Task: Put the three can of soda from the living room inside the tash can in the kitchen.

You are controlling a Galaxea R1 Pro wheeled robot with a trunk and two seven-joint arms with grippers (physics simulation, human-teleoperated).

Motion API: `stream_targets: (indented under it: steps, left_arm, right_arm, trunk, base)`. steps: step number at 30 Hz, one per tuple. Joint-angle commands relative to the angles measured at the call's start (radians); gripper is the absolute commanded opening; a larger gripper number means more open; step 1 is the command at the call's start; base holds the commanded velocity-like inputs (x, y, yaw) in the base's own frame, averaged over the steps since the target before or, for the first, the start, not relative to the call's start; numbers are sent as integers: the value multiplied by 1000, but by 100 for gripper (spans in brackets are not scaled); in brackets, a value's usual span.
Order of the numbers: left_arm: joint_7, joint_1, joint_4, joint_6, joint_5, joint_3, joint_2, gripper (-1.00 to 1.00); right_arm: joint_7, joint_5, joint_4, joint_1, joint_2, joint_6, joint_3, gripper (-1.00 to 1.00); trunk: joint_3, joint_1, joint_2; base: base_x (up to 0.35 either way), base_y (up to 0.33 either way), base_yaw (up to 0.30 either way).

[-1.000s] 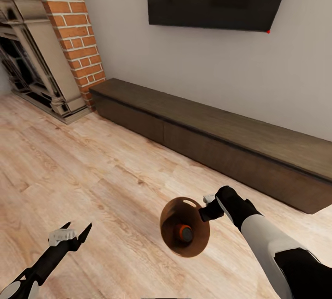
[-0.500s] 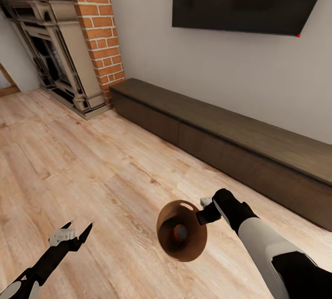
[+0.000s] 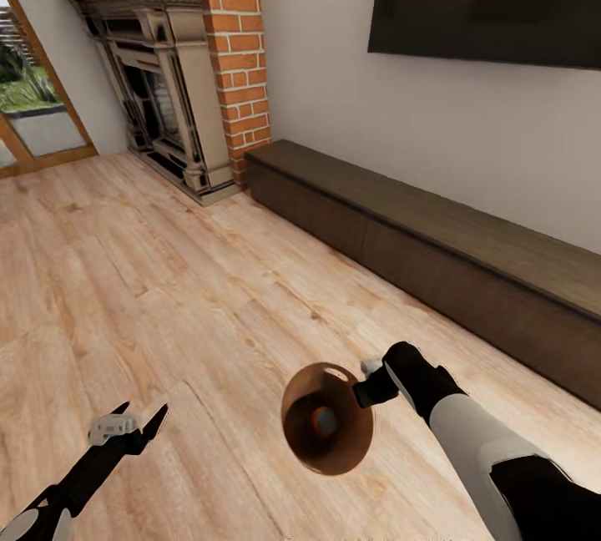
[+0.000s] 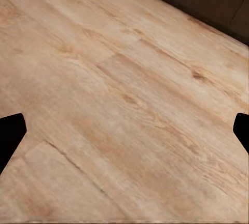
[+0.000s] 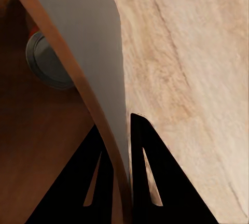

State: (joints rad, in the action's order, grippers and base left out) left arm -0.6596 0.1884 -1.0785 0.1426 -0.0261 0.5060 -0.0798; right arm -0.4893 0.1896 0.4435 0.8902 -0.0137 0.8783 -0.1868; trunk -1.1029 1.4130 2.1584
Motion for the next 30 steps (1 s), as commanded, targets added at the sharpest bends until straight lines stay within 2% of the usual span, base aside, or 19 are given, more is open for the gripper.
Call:
stream_targets:
  steps: [1, 11, 17, 30]
  left_arm:
    - [0, 0, 0, 0, 0, 0, 0, 100]
    - [1, 0, 2, 0, 3, 0, 0, 100]
    - [2, 0, 3, 0, 3, 0, 0, 100]
    - [2, 0, 5, 1, 3, 0, 0, 100]
  right_arm:
    - [-6, -29, 0, 0, -1, 7, 3, -100]
    - [-4, -29, 0, -3, -6, 7, 3, -100]
    - [23, -31, 0, -4, -8, 7, 4, -100]
    - [28, -30, 0, -4, -13, 7, 4, -100]
  trunk:
    - [1, 0, 0]
    - [7, 0, 0]
    - [10, 0, 0]
    - [11, 0, 0]
  base:
    - [-217, 229, 231]
    - [-172, 195, 237]
    - [-75, 155, 229]
    - [-4, 8, 24]
